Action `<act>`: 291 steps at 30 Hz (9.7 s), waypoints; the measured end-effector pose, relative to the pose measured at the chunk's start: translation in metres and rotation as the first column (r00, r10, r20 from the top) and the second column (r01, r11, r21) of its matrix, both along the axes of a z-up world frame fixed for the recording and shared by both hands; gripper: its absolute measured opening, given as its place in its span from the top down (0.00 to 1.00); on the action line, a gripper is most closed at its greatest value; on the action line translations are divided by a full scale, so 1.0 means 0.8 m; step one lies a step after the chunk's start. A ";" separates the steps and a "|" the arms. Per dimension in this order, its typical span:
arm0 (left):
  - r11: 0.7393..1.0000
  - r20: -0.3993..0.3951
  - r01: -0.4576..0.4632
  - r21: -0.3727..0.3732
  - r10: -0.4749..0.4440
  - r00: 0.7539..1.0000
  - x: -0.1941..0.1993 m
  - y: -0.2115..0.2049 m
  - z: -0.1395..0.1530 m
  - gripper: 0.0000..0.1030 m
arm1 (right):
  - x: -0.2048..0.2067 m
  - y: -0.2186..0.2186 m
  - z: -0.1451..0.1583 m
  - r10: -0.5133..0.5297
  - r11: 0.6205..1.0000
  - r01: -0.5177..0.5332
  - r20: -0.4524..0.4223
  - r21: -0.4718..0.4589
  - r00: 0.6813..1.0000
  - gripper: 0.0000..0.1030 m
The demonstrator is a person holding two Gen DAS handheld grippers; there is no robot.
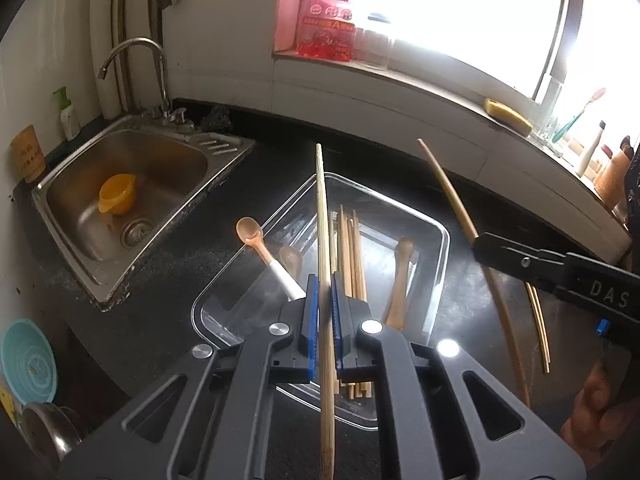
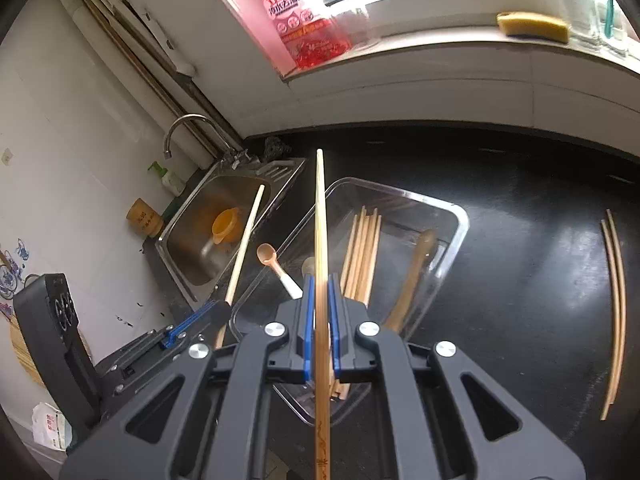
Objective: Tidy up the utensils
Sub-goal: 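Carry both chopsticks into the clear tray and open both tools, then move both tools back over the last chopsticks on the counter, then grasp one chopstick with the left tool while the right tool grasps another, then carry both chopsticks into the clear tray and open both tools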
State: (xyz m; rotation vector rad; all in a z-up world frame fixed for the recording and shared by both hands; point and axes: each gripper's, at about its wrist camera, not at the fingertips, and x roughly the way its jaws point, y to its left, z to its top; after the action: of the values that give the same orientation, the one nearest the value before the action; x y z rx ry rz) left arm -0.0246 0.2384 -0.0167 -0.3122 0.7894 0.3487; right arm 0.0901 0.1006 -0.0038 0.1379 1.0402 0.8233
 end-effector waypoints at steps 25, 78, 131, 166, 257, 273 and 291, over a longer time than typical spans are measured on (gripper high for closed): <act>0.999 -0.032 0.007 -0.032 -0.008 0.999 0.040 0.022 -0.031 0.94 | 0.037 0.051 -0.051 -0.020 0.998 0.016 -0.055 -0.061 0.998 0.93; 0.965 0.124 0.254 0.057 -0.259 0.958 -0.012 -0.172 -0.020 0.06 | -0.105 -0.398 -0.026 -0.433 0.828 0.525 0.372 -0.195 0.821 0.07; 0.926 -0.226 0.372 0.068 -0.348 0.910 0.252 -0.356 -0.170 0.06 | -0.001 -0.472 -0.063 -0.452 0.813 0.521 0.285 -0.258 0.845 0.07; 0.818 -0.142 0.563 0.120 -0.547 0.825 0.248 -0.317 -0.163 0.79 | 0.138 -0.300 -0.167 -0.189 0.871 0.254 0.190 -0.421 0.963 0.91; 0.997 -0.061 0.061 -0.043 -0.064 0.996 0.061 0.038 -0.058 0.94 | 0.038 0.061 -0.064 0.008 0.997 -0.011 -0.032 -0.082 0.999 0.93; 0.998 -0.099 0.035 -0.060 -0.041 0.994 0.078 0.054 -0.075 0.89 | 0.067 0.060 -0.085 -0.021 0.995 0.010 -0.115 -0.094 0.993 0.81; 0.998 -0.014 0.058 0.032 -0.058 0.998 0.018 -0.004 -0.030 0.06 | 0.020 -0.089 -0.025 -0.158 0.985 0.161 0.055 -0.061 0.986 0.06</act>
State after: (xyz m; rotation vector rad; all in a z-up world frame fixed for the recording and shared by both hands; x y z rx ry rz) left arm -0.0104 0.2355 -0.0409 -0.2559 0.8036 0.3091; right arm 0.1058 0.0295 -0.0239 0.1432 0.9945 0.6440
